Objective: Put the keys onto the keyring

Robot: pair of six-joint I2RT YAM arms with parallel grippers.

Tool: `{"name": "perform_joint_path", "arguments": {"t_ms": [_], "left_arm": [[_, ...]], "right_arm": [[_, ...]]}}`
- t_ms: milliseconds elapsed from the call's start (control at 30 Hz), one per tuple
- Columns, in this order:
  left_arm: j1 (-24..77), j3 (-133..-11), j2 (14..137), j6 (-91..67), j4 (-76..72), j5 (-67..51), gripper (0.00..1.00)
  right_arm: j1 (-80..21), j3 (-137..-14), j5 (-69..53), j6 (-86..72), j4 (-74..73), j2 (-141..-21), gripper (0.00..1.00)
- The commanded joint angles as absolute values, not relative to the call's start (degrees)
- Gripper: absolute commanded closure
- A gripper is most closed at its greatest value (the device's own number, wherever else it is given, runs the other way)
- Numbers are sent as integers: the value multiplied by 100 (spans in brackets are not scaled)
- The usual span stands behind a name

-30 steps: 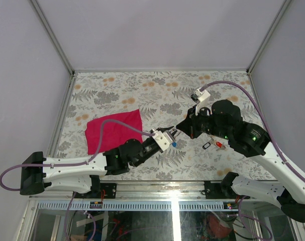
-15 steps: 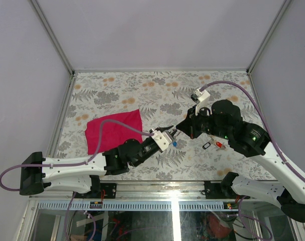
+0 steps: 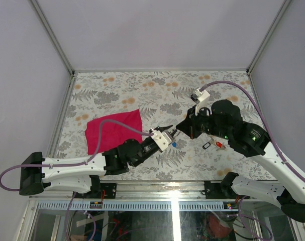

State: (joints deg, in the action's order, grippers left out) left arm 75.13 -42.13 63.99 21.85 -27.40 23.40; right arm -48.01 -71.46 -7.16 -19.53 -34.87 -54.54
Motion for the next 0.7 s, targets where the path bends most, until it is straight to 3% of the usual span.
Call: {"name": "perform_joint_path", "arguments": {"t_ms": [0, 367, 467, 567, 667], "left_arm": [[7533, -4320, 6278, 2265, -3223, 2410, 73], [7533, -4321, 6278, 2261, -3217, 2384, 76], [7539, -4309, 6272, 2266, -3225, 2386, 84], [7534, -4294, 6273, 2269, -3230, 2382, 99], [7532, -4255, 6267, 2255, -3268, 2431, 100]], "right_arm": [[-4816, -7384, -835, -1995, -3287, -5493, 100], [-4813, -7369, -866, -2003, -3292, -5511, 100], [-4816, -7367, -861, -2004, -3287, -5507, 100], [-4816, -7371, -854, -2004, -3289, -5495, 100], [-4813, -7391, -839, -2004, -3294, -5477, 100]]}}
